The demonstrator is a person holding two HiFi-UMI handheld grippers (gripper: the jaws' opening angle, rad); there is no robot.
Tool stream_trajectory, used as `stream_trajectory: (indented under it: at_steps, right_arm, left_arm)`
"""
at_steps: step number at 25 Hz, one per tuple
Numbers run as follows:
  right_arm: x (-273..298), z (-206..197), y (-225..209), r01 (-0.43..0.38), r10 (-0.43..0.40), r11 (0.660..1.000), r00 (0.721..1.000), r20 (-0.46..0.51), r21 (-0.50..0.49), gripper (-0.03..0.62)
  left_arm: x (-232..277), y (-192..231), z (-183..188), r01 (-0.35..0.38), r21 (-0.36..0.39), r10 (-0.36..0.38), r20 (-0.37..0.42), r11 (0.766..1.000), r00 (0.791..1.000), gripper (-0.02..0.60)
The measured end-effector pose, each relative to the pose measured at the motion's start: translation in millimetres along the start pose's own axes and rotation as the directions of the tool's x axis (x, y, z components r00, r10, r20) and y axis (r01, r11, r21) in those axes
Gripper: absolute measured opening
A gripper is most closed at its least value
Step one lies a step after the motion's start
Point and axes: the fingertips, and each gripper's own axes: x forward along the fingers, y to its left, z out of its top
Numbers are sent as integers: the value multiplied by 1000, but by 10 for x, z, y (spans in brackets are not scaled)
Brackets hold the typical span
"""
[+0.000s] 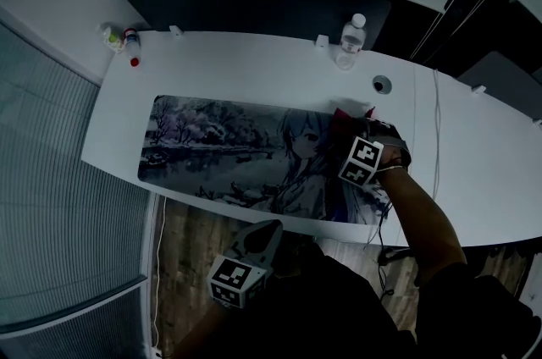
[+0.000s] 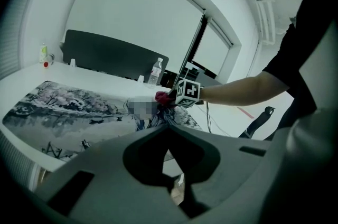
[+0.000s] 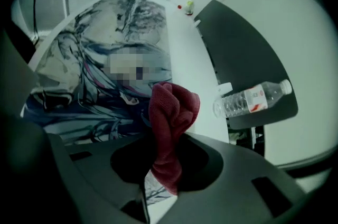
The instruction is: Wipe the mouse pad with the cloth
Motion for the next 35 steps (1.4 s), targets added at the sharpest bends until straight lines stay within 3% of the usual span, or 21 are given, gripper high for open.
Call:
stream_trajectory:
  at_steps: [3,7,10,13,17,19,20,22,25,27,35]
  right_arm:
    - [-230,80,58,-34,10,973,994,106,226,114]
    - [-663,233,118,-123,-19,855,963,268,503,113]
    - [-1014,336,202,-226,-71,704,921,384,673,114]
    - [-1434,535,248,-377,-168,518,835,523,768,114]
    - [-1951,757,462,-547,-265,291,742,616,785,114]
    - [-2168,871,670,-606,-297,204,710,638,769,113]
    - [-2262,934,794,-627,-307,177,697,648,759,114]
    - [-2453,1072,1047,-660,-320,139,675,664,738,114]
    - [-2741,1265,1437,-713,-344,54,644,684,699,113]
    - [-2903,1386,1665,-731,-355,24,631,690,682,113]
    - [-3275,1859,2400,-749,-326,55,612,721,661,112]
  left_arm:
    - [-75,11,-50,14,2,-14,0,1000,1000,5]
    - [-209,46,-12,33,6,-33,16,999,999,5]
    - [-364,93,52,48,19,-49,36,999,998,5]
    - [-523,145,61,68,28,-70,50,997,996,5]
    - [-742,201,23,103,17,-104,60,994,993,5]
    - [-861,245,12,127,3,-126,75,992,989,5]
    - [-920,264,14,139,-4,-138,85,990,987,5]
    - [-1049,288,10,164,-14,-162,103,986,981,5]
    - [-1285,283,-65,202,-50,-195,117,978,974,5]
    - [-1430,279,-134,230,-84,-219,127,970,968,5]
    - [-1823,315,-517,289,-114,-279,95,950,955,5]
